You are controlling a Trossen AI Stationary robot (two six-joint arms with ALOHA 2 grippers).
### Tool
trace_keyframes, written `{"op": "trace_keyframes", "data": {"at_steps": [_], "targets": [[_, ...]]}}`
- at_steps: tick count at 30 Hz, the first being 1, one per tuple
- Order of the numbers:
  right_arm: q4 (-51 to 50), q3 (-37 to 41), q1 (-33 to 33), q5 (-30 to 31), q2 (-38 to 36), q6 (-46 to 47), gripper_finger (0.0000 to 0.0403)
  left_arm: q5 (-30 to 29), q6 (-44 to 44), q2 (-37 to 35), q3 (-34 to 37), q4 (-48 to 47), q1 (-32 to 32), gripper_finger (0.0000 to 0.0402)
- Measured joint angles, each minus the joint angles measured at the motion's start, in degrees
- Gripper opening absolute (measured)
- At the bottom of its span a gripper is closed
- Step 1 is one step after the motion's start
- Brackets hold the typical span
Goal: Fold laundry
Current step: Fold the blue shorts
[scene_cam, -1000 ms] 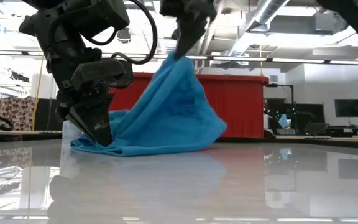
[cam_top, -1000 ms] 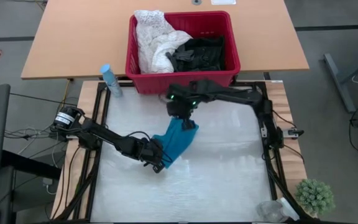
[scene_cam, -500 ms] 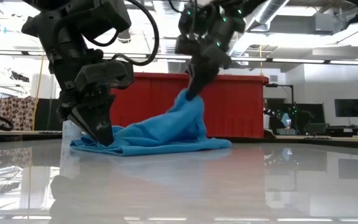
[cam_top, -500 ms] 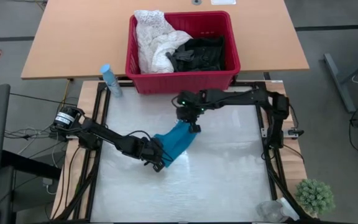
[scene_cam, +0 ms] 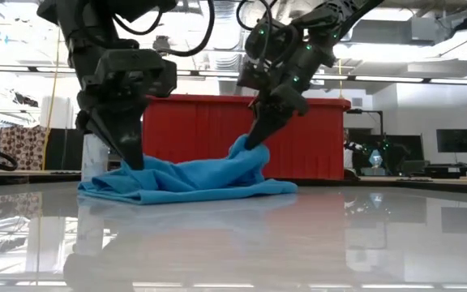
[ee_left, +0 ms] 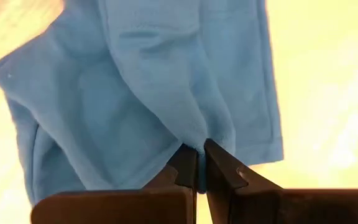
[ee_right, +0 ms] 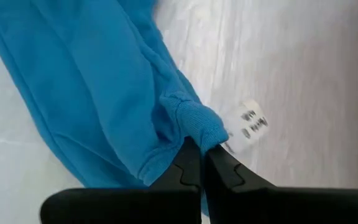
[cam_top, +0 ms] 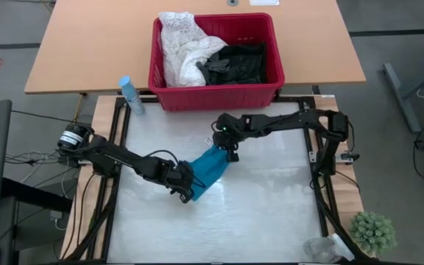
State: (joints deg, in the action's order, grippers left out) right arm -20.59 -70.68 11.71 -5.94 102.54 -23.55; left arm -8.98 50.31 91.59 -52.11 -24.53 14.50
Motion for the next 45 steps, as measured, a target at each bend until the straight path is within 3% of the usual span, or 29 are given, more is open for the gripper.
{"op": "trace_keyframes", "data": {"at_steps": [16, 24, 33, 45], "targets": [[-1.78, 0.09, -4.3, 2.21, 0.0, -2.29, 0.0025, 1.49, -3.42, -0.13, -0.27, -2.02, 0.11, 0.0], [-3.67, 0.07, -4.96, 5.72, -1.03, -5.77, 0.0077, 2.63, -5.3, -0.22, -0.58, -5.56, 0.11, 0.0], [-6.83, 0.08, -6.47, 4.66, -1.38, -8.43, 0.0086, 1.32, -8.48, -0.24, -3.82, -8.12, 0.11, 0.0], [-11.46, 0.07, -9.58, 7.89, -3.59, -12.94, 0.0087, 0.51, -18.76, -0.28, -7.52, -9.08, 0.11, 0.0]]}}
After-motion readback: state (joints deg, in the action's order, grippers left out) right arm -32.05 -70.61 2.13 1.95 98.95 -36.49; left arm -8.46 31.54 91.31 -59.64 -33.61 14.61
